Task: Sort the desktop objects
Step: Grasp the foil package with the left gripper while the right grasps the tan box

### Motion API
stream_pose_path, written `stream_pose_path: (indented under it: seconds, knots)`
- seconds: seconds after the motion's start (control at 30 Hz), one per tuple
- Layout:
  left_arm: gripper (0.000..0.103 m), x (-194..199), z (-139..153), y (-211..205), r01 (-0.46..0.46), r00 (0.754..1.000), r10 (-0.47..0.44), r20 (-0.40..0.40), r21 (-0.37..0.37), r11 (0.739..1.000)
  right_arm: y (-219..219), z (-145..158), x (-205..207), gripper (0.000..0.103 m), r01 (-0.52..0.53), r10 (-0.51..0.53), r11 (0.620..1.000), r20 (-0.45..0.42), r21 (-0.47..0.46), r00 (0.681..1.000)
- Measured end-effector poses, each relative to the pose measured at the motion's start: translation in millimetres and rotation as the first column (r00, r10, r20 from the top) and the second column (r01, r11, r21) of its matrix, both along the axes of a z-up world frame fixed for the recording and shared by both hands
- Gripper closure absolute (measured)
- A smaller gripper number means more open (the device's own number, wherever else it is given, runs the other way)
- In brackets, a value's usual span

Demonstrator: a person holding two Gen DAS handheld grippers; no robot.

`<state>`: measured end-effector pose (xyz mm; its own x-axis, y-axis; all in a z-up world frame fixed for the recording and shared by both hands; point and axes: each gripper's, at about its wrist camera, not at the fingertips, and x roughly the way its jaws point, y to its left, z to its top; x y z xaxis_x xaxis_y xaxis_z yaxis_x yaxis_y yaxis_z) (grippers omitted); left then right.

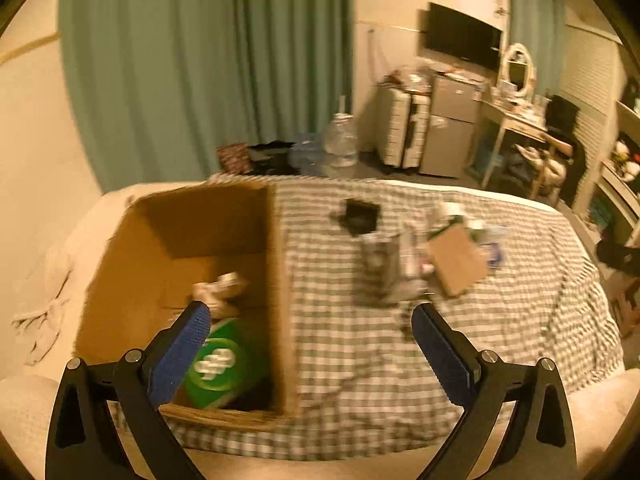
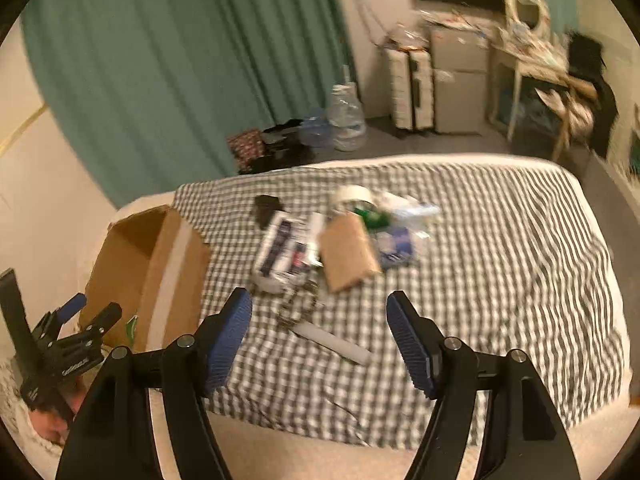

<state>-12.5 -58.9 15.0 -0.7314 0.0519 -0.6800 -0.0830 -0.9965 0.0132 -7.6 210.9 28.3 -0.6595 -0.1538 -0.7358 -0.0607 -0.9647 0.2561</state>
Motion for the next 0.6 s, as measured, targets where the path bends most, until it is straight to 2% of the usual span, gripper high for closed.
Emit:
stream_pose_path:
  seconds: [0.17, 0.3, 0.4, 0.6]
  knots:
    - [0.000, 7, 2, 62, 0.064, 0.998, -0.064, -0.019, -0.030, 0.997, 33, -20, 11, 0.032, 0.051, -0.051, 0.998, 0.013, -0.022, 0.999]
    - [0.000, -7, -19, 93, 0.066, 0.998, -0.066, 0.007, -0.067, 0.996, 51, -46, 4, 0.029, 0.077, -0.074, 0.994, 0.038, -0.079, 0.996]
    - [0.000, -28, -46, 102, 0.032, 0.998, -0.028, 0.047, -0.072, 0.997, 55, -64, -5, 0.029, 0.089, -0.083, 0.991, 0.064, -0.104, 0.995]
    - [0.000, -85, -106, 105, -0.020, 0.989, 0.023, 0.149, -0.020, 1.000, 52, -100, -47, 0.029, 0.089, -0.080, 0.992, 0.097, -0.091, 0.992]
